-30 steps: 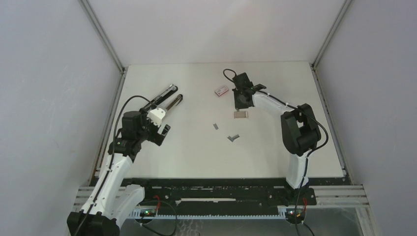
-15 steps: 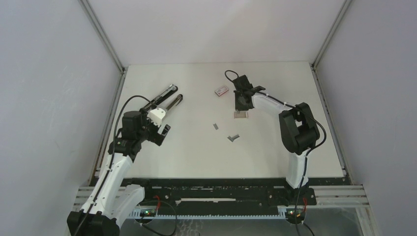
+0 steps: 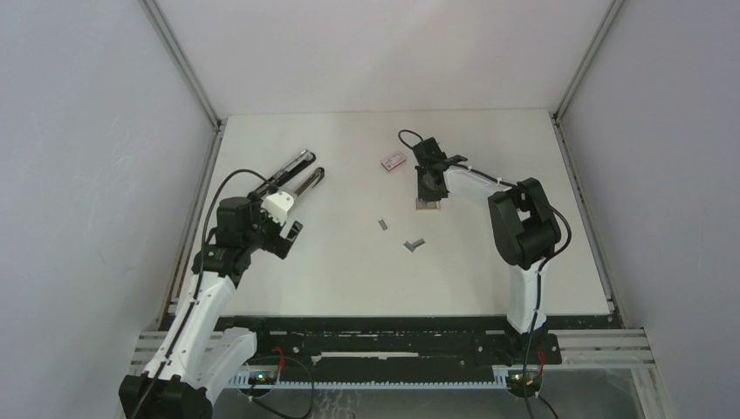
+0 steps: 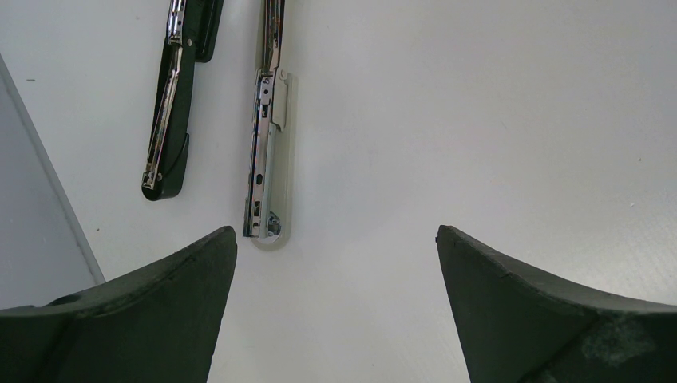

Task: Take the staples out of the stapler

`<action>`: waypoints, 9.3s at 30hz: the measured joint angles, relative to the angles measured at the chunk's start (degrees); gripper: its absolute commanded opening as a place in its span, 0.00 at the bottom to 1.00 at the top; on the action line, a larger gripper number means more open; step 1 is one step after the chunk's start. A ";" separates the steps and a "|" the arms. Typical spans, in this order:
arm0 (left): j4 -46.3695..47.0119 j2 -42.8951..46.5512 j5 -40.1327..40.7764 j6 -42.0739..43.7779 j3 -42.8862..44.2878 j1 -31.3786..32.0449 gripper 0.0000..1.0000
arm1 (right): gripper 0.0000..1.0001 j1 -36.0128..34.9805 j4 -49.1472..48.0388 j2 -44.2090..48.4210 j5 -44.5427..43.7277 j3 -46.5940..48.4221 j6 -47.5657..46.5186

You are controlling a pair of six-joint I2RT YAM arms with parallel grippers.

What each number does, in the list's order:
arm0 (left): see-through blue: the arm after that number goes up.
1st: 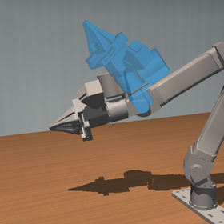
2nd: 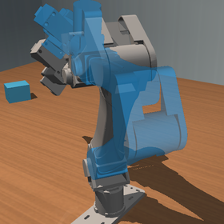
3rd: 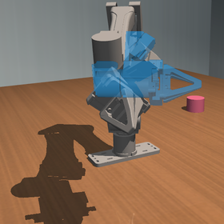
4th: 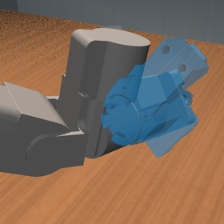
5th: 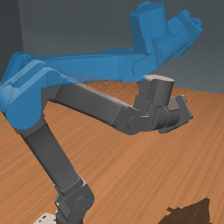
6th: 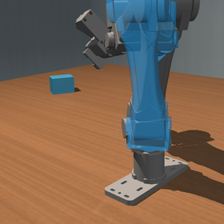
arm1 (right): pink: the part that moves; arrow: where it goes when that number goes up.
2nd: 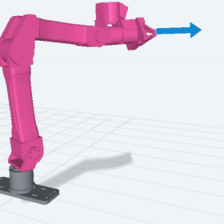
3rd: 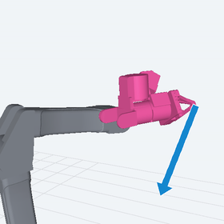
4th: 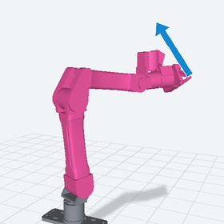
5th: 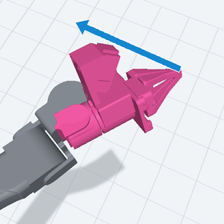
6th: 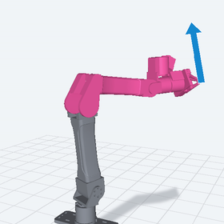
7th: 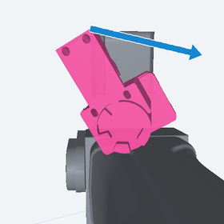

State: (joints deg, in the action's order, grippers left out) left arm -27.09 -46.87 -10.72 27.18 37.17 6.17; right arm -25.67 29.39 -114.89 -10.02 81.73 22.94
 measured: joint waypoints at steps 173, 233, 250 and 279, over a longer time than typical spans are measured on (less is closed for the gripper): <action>0.02 0.04 0.02 0.44 0.00 0.00 1.00 | 0.00 -2.08 1.68 2.01 0.31 2.49 -3.69; 0.02 0.02 0.00 0.44 0.00 0.00 1.00 | 0.00 -0.22 0.44 -0.72 -1.55 0.76 0.22; 0.02 0.02 0.00 0.46 0.00 0.00 1.00 | 0.00 -0.24 0.39 -2.36 -2.21 1.46 0.20; 0.02 0.02 0.00 0.85 0.00 0.00 1.00 | 0.09 -0.74 0.48 -2.34 -1.62 2.45 -0.55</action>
State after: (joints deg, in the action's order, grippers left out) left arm -27.07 -46.85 -10.72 28.03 37.17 6.17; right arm -26.41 29.87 -117.23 -11.64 84.18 22.39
